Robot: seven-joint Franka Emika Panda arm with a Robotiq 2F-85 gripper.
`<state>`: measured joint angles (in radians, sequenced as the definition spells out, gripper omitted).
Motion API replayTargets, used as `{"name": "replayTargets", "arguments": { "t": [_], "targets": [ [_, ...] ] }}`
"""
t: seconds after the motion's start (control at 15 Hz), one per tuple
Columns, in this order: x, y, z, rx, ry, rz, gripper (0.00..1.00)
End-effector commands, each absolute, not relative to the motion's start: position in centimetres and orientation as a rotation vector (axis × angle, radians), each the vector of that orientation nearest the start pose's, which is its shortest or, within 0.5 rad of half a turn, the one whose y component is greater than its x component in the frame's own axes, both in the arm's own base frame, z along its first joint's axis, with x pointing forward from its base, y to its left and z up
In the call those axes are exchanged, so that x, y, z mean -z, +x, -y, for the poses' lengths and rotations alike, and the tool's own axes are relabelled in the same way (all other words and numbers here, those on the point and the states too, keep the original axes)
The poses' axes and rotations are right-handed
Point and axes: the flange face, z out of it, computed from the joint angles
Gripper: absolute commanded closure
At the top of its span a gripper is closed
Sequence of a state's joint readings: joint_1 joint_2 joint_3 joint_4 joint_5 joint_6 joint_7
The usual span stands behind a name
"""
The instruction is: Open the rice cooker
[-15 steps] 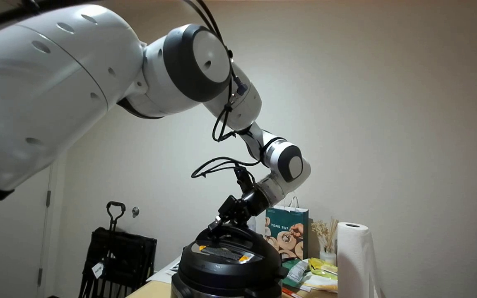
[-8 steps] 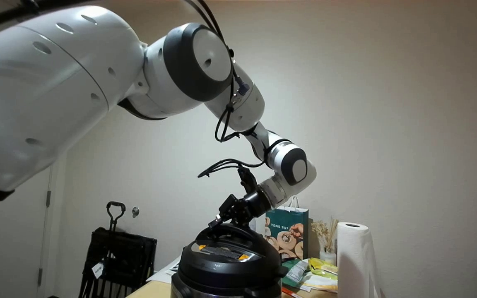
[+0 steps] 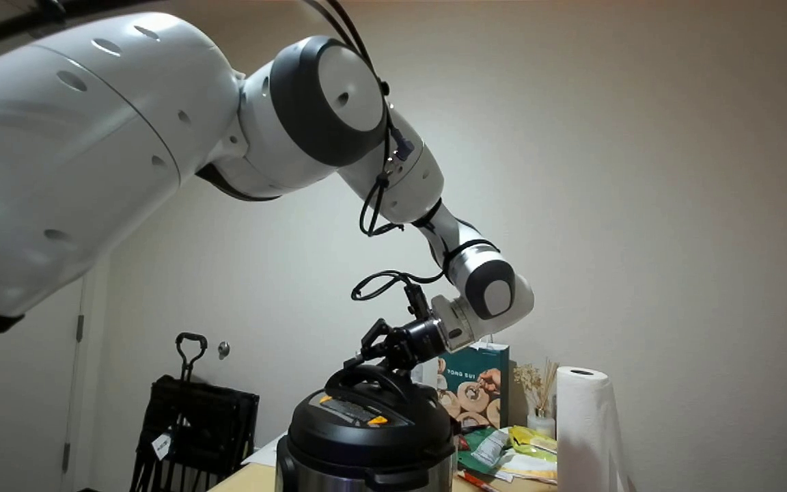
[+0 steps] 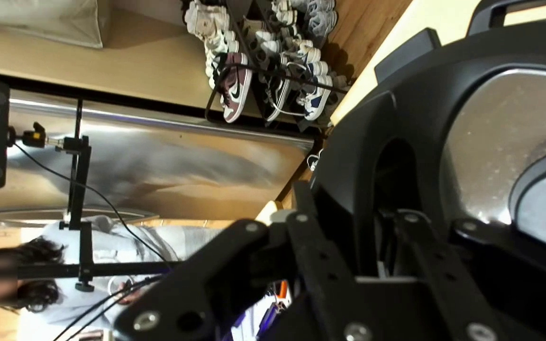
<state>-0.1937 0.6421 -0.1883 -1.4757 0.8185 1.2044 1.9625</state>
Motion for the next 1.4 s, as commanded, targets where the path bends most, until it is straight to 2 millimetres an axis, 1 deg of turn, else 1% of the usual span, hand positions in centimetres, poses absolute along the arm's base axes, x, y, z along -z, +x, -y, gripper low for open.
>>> {"name": "replayTargets", "arguments": {
  "t": [0.0,0.13,0.2,0.33,0.4,0.47,0.6,0.67,0.73,0.87,1.0,1.07,1.2,1.33],
  "targets": [
    [-29.6,62.9,11.5,-1.685,-0.682,-2.560,0.93],
    [-29.8,63.1,11.2,-1.658,-0.591,-2.568,0.93],
    [-30.3,62.1,11.6,-1.712,-0.722,-2.615,0.70],
    [-30.3,62.2,11.4,-1.704,-0.675,-2.617,0.70],
    [-30.3,62.1,11.4,-1.703,-0.673,-2.616,0.78],
    [-30.3,62.0,11.5,-1.692,-0.682,-2.634,0.93],
    [-30.8,62.0,11.1,-1.648,-0.655,-2.689,0.93],
    [-31.0,62.2,11.2,-1.548,-0.606,-2.759,0.94],
    [-31.2,62.2,11.2,-1.485,-0.608,-2.804,0.93],
    [-31.7,62.4,11.1,-1.421,-0.616,-2.876,0.93],
    [-32.4,62.6,10.5,-1.369,-0.600,-2.934,0.93],
    [-32.5,63.4,9.9,-1.344,-0.574,-2.942,0.93],
    [-32.5,64.4,9.0,-1.320,-0.507,-2.951,0.93],
    [-32.4,64.8,8.7,-1.329,-0.464,-2.960,0.93]
  ]
}}
